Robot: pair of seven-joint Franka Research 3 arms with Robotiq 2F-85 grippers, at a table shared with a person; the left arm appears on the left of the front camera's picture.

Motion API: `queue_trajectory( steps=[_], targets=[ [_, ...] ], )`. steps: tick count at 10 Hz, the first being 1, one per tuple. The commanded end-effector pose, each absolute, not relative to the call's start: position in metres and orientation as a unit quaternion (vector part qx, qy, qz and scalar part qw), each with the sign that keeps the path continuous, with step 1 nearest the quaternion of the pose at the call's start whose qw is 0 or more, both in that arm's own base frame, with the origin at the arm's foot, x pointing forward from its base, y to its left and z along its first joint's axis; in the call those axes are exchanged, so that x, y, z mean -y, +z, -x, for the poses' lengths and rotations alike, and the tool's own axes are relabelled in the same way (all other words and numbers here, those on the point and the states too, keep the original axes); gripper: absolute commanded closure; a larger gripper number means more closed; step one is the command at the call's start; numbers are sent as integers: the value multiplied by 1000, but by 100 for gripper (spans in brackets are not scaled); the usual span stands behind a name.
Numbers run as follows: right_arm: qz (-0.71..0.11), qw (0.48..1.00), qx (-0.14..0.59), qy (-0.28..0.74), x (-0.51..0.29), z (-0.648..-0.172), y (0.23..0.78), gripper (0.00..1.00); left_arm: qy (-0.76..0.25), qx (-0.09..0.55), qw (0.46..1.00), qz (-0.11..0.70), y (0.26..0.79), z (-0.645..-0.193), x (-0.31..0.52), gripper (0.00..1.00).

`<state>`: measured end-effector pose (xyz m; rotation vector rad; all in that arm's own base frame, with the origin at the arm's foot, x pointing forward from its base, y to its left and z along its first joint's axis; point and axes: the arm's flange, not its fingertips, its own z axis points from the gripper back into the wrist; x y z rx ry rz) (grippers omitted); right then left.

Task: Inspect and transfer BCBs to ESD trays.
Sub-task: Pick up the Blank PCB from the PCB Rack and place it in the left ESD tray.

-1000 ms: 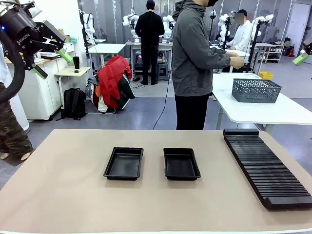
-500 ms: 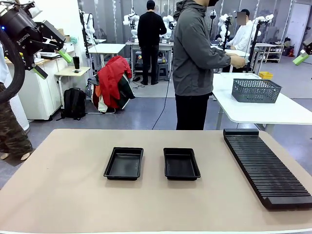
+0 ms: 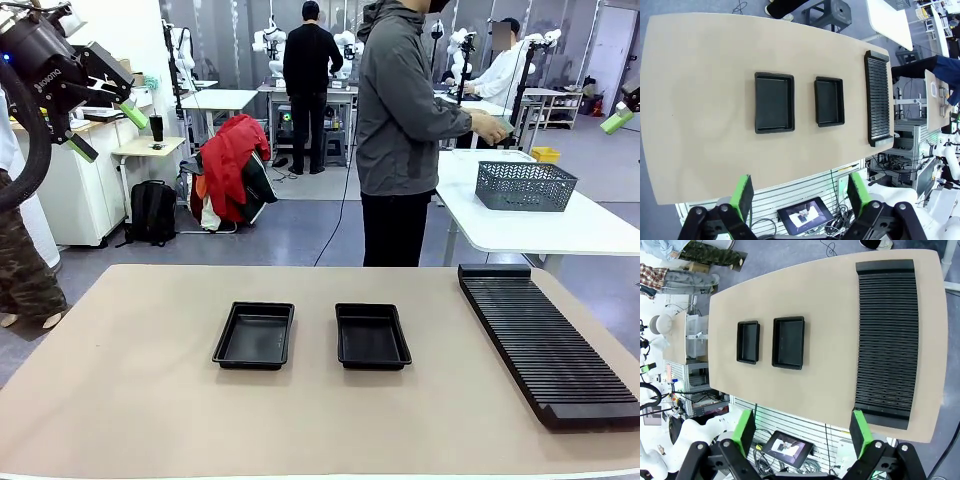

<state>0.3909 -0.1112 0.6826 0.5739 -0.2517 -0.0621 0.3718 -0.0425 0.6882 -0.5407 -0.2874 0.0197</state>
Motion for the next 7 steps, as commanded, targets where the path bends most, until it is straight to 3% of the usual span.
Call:
queue_trajectory(
  steps=[1,7],
  targets=[
    [-282,951,124,-31,111,-391,683,0,18,143,959,243,690,-374,42,0],
    [-282,951,124,-31,111,-391,683,0,17,151,963,224,703,-373,36,0]
  ],
)
